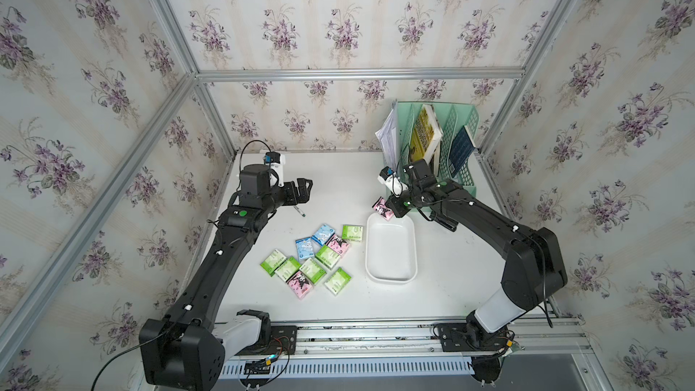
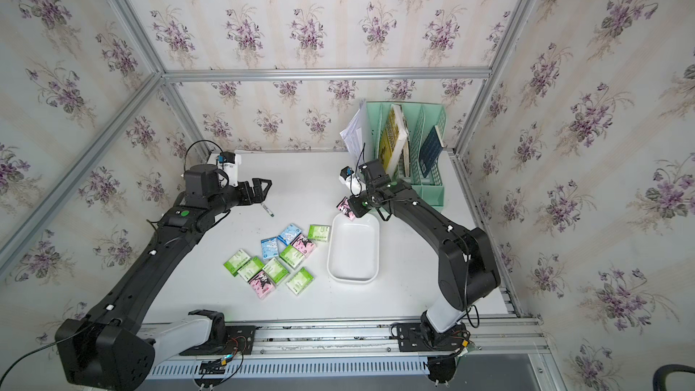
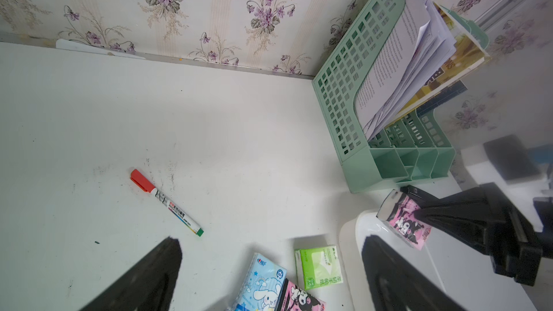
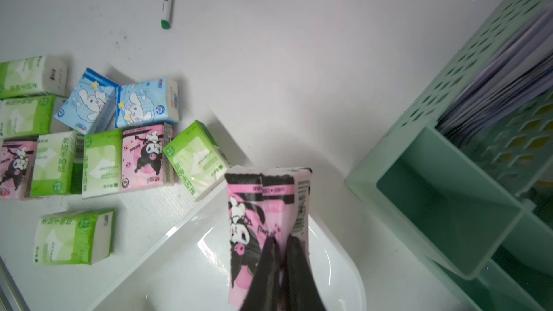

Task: Put the pocket tissues into the storage box
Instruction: Place the pocket tissues in the storage box.

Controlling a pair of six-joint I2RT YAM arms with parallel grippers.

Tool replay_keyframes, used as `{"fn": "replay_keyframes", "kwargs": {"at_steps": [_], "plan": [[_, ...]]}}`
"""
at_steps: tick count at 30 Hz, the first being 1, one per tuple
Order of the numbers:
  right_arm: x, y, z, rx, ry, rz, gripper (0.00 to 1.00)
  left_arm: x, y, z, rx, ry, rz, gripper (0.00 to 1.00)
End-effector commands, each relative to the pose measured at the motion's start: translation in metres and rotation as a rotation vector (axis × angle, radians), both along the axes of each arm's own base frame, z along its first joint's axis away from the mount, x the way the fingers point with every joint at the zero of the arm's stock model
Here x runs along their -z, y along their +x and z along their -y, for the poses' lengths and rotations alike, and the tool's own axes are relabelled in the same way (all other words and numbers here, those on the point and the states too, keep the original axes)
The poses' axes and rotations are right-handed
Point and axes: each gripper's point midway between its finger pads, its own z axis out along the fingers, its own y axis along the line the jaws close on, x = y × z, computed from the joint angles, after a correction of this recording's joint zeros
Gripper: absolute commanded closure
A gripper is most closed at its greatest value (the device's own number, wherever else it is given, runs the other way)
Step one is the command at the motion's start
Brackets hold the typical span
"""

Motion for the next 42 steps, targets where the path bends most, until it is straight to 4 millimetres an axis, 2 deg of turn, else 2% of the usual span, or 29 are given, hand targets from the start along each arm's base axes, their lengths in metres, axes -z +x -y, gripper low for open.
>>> {"fn": "replay_keyframes", "kwargs": {"at_steps": [1,4,10,11,17,21,25,27,30,34,39,42], "plan": [[0.018,-0.008,0.004,-0.030,-0.032,-0.036,1.00,-0.009,0.003,0.003,0.013,-0.006,0.032,0.01],[0.039,-0.015,0.003,-0.040,-0.071,-0.065,1.00,-0.007,0.002,0.002,0.011,-0.003,0.030,0.01],[0.055,-0.012,-0.003,-0.048,-0.095,-0.080,1.00,-0.006,-0.006,-0.005,-0.005,0.035,0.031,0.01],[0.058,-0.019,-0.015,-0.081,-0.106,-0.084,1.00,-0.006,-0.007,-0.006,-0.010,0.038,0.034,0.01],[0.075,-0.015,-0.026,-0.071,-0.138,-0.099,0.94,0.000,-0.010,-0.008,-0.020,0.045,0.025,0.01],[0.080,-0.008,-0.028,-0.029,-0.156,-0.132,0.79,0.001,-0.009,-0.007,-0.015,0.043,0.026,0.01],[0.074,-0.002,-0.025,0.010,-0.162,-0.114,0.55,-0.001,-0.008,-0.007,-0.014,0.047,0.028,0.01],[0.067,-0.002,-0.025,0.025,-0.152,-0.109,0.49,-0.001,-0.008,-0.007,-0.012,0.046,0.028,0.01],[0.058,-0.006,-0.022,0.058,-0.134,-0.117,0.46,0.000,-0.008,-0.007,-0.012,0.043,0.027,0.01],[0.060,-0.018,-0.013,0.114,-0.136,-0.173,0.46,0.001,-0.006,-0.006,-0.013,0.038,0.027,0.01],[0.087,-0.039,-0.003,0.175,-0.153,-0.295,0.63,0.002,-0.004,-0.005,-0.012,0.031,0.020,0.01],[0.098,-0.040,0.002,0.224,-0.126,-0.337,0.64,0.001,-0.003,-0.004,-0.008,0.030,0.020,0.01]]}}
